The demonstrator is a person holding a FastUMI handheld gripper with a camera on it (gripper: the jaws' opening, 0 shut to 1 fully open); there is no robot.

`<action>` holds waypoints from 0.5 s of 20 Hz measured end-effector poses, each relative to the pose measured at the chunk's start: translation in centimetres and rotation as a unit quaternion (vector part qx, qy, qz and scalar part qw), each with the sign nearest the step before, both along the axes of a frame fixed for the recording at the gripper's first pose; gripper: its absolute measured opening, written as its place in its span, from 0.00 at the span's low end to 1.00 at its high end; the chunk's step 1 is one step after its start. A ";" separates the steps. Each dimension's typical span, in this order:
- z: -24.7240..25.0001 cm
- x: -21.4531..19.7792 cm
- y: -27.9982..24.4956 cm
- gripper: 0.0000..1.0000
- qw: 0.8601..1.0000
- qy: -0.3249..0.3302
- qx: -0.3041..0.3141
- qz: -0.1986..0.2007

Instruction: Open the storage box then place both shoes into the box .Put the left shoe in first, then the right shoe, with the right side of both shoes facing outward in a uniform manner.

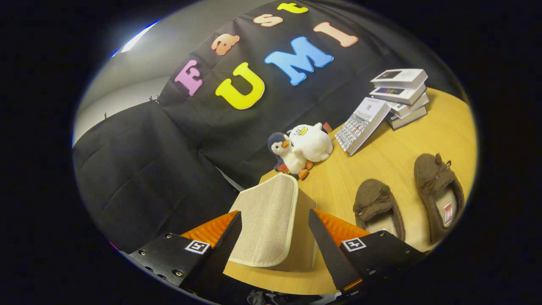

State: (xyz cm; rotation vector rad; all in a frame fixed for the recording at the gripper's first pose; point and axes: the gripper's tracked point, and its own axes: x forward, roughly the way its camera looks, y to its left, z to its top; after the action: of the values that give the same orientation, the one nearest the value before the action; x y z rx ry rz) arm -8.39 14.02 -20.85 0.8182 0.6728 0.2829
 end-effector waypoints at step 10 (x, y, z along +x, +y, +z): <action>-3.8 -1.1 3.9 0.97 0.980 0.110 0.163 -0.013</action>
State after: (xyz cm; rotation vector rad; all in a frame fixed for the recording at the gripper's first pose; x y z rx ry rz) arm -9.50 17.90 -24.62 1.1844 0.8345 0.2847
